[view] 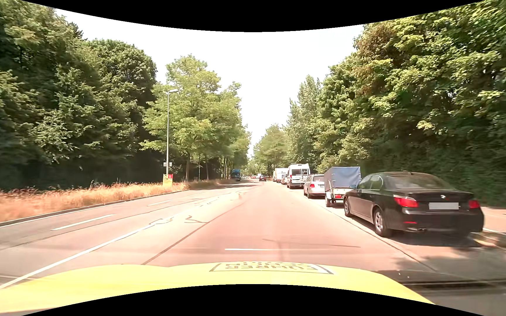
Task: Follow the waypoints while adhering to traffic rules and regulations
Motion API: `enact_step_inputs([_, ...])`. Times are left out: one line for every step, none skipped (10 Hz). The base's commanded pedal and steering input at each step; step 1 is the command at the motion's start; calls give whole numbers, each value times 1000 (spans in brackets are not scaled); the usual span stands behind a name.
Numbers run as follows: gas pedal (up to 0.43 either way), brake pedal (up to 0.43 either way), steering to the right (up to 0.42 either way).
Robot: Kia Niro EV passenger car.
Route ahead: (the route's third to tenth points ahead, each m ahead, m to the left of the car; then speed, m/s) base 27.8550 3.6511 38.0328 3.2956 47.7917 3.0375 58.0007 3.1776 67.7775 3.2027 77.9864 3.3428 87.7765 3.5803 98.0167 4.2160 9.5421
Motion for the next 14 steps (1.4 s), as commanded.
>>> enact_step_inputs([197, 0, 14])
enact_step_inputs([197, 0, 13])
enact_step_inputs([189, 0, 12])
enact_step_inputs([177, 0, 11])
enact_step_inputs([177, 0, 9])
enact_step_inputs([177, 0, 8])
enact_step_inputs([177, 0, 7])
enact_step_inputs([177, 0, 7])
enact_step_inputs([177, 0, 5])
enact_step_inputs([177, 0, 5])
enact_step_inputs([177, 0, 5])
enact_step_inputs([177, 0, 5])
enact_step_inputs([177, 0, 5])
enact_step_inputs([177, 0, 4])
